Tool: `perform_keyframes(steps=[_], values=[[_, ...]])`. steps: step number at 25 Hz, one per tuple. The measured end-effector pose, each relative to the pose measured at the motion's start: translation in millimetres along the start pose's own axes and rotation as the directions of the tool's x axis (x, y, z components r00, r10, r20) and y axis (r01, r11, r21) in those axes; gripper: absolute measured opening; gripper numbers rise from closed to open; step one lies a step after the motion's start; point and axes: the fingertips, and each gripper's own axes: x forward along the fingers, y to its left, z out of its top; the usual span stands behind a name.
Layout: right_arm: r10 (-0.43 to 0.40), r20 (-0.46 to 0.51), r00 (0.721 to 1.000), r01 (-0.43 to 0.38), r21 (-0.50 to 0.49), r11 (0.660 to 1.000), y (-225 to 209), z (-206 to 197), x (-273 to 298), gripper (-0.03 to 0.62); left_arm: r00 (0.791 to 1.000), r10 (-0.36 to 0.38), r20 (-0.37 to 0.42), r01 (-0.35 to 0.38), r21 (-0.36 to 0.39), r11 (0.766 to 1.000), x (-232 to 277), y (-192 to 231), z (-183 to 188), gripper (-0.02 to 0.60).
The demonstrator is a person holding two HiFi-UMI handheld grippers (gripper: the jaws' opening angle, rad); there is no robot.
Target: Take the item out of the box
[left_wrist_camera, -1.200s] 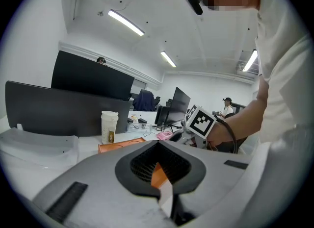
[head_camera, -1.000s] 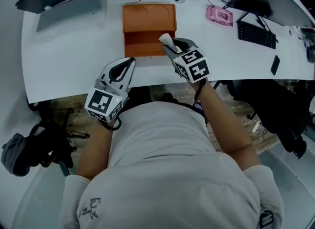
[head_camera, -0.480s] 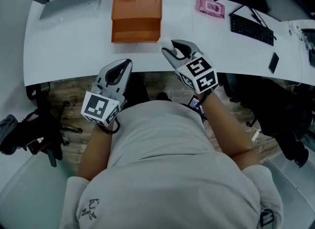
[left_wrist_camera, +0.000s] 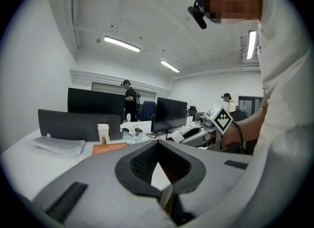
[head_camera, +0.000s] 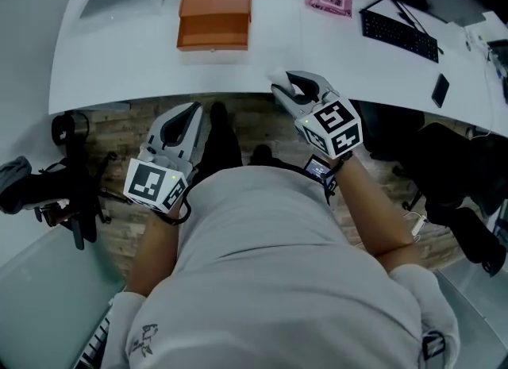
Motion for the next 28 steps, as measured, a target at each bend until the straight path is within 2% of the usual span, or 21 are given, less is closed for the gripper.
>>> perform_keyframes(steps=[4, 9, 17, 28], values=[[0.008, 0.033, 0.999, -0.007, -0.009, 1.0, 15, 2, -28, 0.135, 0.999, 0.046, -0.01, -0.046, -0.004, 0.999, -26, -10, 7, -0.002], [0.019, 0.065, 0.998, -0.017, -0.023, 1.0, 32, 9, -50, 0.135, 0.998, 0.07, -0.005, -0.07, 0.003, 0.998, -48, -15, 11, -0.002], [0.012, 0.094, 0.995, -0.009, -0.034, 0.999, 66, 9, -66, 0.135, 0.998, 0.064, 0.016, -0.064, 0.005, 0.998, -83, -23, 6, -0.002], [-0.008, 0.131, 0.991, 0.014, -0.042, 0.999, 140, 24, -78, 0.135, 0.997, 0.039, 0.063, -0.038, -0.013, 0.999, -163, -25, 0, -0.002]])
